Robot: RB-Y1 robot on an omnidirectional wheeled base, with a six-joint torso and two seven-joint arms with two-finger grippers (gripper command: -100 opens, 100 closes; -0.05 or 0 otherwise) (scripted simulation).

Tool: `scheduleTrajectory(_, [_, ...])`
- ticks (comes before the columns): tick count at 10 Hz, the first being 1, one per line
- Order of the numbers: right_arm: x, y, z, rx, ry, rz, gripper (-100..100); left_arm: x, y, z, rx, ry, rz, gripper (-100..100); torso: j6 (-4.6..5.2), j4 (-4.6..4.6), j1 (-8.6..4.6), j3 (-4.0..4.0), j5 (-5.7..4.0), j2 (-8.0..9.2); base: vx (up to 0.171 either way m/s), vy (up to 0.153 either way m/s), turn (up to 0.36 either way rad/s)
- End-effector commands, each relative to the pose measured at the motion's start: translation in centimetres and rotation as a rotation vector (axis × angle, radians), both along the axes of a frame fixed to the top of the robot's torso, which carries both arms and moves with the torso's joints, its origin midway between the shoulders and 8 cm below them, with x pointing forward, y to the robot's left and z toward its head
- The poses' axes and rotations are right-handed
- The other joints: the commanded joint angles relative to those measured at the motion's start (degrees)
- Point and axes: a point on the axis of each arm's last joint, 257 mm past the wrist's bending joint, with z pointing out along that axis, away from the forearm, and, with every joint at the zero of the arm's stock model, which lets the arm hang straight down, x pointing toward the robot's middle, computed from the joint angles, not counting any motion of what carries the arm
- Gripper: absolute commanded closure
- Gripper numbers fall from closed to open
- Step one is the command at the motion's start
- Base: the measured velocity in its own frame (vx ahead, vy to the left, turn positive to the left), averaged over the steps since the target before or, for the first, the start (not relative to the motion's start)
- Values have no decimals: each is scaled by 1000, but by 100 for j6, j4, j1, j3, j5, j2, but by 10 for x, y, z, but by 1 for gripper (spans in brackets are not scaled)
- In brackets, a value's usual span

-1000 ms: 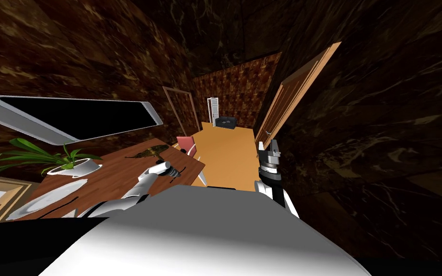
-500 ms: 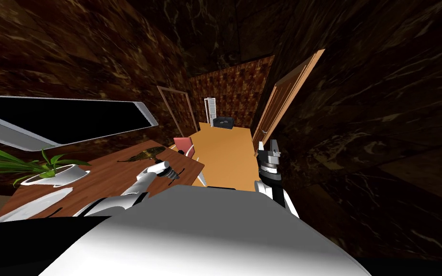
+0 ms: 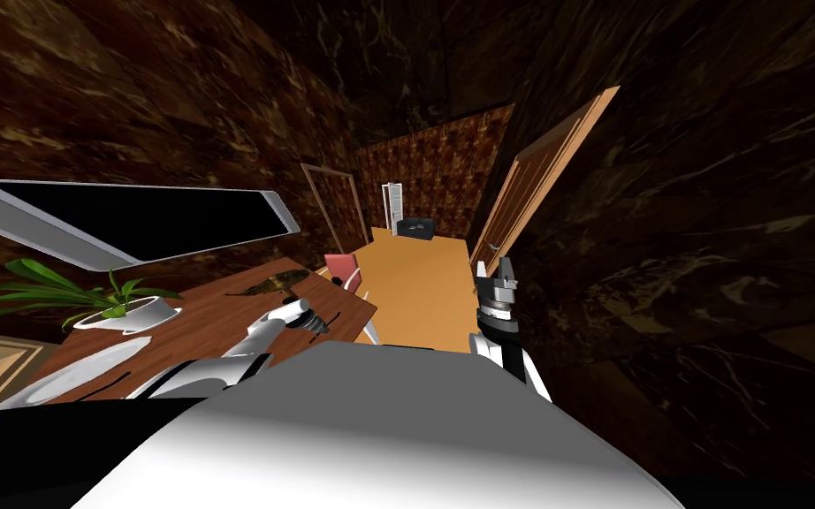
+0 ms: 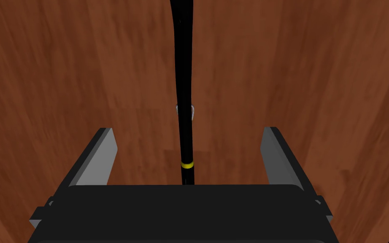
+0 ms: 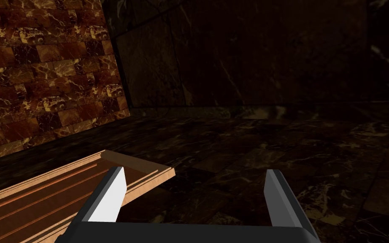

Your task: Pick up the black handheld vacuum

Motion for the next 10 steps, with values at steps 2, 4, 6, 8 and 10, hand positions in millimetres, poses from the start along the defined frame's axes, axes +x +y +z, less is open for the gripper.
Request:
scheduleTrajectory(2, [0,0,0,0,0,0,0,-5,1,-5,-12,-3,-39,-100,-3,-4,5,-2,8,0,80,-51,97])
scheduleTrajectory(4, [0,0,0,0,0,0,0,-11,5,-8,-17,-4,-60,-100,2,-10,0,-10,24,-11,90,-68,108])
scheduleTrajectory(6, [0,0,0,0,0,0,0,-16,10,-10,-19,-6,-80,-100,9,-14,12,-18,37,-23,101,-52,94])
scheduleTrajectory(8, [0,0,0,0,0,0,0,-22,16,-11,-17,-8,-99,-100,11,-17,25,-20,48,-24,79,-50,100])
scheduleTrajectory(10, [0,0,0,0,0,0,0,-29,24,-12,-12,-11,-115,-100,15,-19,31,-23,55,-27,82,-46,95])
